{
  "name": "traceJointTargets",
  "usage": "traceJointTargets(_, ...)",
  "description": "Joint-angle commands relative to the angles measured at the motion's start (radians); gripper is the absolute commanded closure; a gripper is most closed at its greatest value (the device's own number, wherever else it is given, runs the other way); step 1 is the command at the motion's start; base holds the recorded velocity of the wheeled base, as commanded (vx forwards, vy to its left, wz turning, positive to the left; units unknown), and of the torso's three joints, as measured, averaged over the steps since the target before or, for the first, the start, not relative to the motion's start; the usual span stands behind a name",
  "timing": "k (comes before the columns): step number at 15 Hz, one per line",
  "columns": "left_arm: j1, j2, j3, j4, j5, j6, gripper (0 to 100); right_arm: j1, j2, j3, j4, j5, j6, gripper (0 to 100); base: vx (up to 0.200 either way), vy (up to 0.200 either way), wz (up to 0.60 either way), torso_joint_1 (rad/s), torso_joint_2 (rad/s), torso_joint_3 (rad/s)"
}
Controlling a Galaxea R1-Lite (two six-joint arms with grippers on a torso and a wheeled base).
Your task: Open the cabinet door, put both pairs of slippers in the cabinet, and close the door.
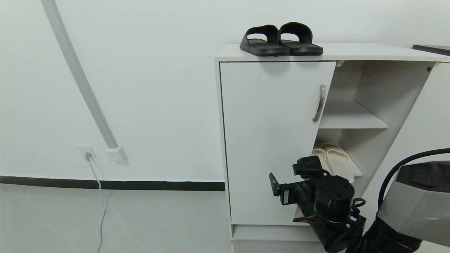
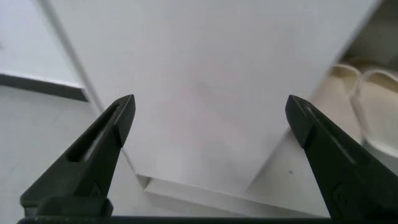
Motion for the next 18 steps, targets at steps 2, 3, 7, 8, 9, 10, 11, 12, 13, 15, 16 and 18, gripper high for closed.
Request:
traceJointTargets(2,0.000,0.001,0.000,0.000,0.000,0.000,100,0.003,0.004,0.009,-0.002,0.000,0.000,0,0.000,0.000,0.00,0.000,0.00,0.000)
traceJointTargets(3,-0.002,0.001,0.000,0.000,0.000,0.000,100,0.004,0.004,0.011,-0.005,0.000,0.000,0,0.000,0.000,0.00,0.000,0.00,0.000)
traceJointTargets(7,0.000,0.001,0.000,0.000,0.002,0.000,100,0.006,0.005,0.016,-0.016,0.003,-0.002,0,0.000,0.000,0.00,0.000,0.00,0.000)
traceJointTargets(8,-0.002,0.001,0.000,0.000,0.000,0.000,100,0.006,0.005,0.016,-0.016,0.003,-0.002,0,0.000,0.000,0.00,0.000,0.00,0.000)
traceJointTargets(9,-0.002,0.001,0.000,0.000,0.002,0.000,100,0.006,0.005,0.016,-0.016,0.003,-0.002,0,0.000,0.000,0.00,0.000,0.00,0.000)
traceJointTargets(10,0.000,0.001,0.000,0.000,0.002,-0.002,100,0.006,0.005,0.016,-0.017,0.003,0.000,0,0.000,0.000,0.00,0.000,0.00,0.000)
traceJointTargets(11,0.000,0.001,0.000,0.000,0.002,-0.002,100,0.006,0.005,0.016,-0.017,0.003,-0.002,0,0.000,0.000,0.00,0.000,0.00,0.000)
traceJointTargets(12,-0.002,0.001,0.000,0.000,0.002,-0.002,100,0.006,0.005,0.016,-0.017,0.003,-0.002,0,0.000,0.000,0.00,0.002,-0.18,-0.212)
traceJointTargets(13,0.000,0.001,0.000,0.000,0.003,-0.002,100,0.007,0.005,0.016,-0.016,0.003,-0.002,0,0.000,0.000,0.00,0.012,-0.17,-0.286)
traceJointTargets(15,0.000,0.001,0.000,0.000,0.008,-0.002,100,0.007,0.005,0.016,-0.016,0.003,-0.002,0,0.000,0.000,0.00,0.037,-0.44,-0.349)
traceJointTargets(16,0.000,0.001,0.000,0.000,0.008,-0.002,100,0.006,0.004,0.017,-0.016,0.003,-0.002,0,0.000,0.000,0.00,0.032,-0.47,-0.364)
traceJointTargets(18,0.000,0.001,0.000,0.000,0.008,-0.002,100,0.007,0.005,0.016,-0.016,0.003,-0.002,0,0.000,0.000,0.00,0.085,-0.43,-0.361)
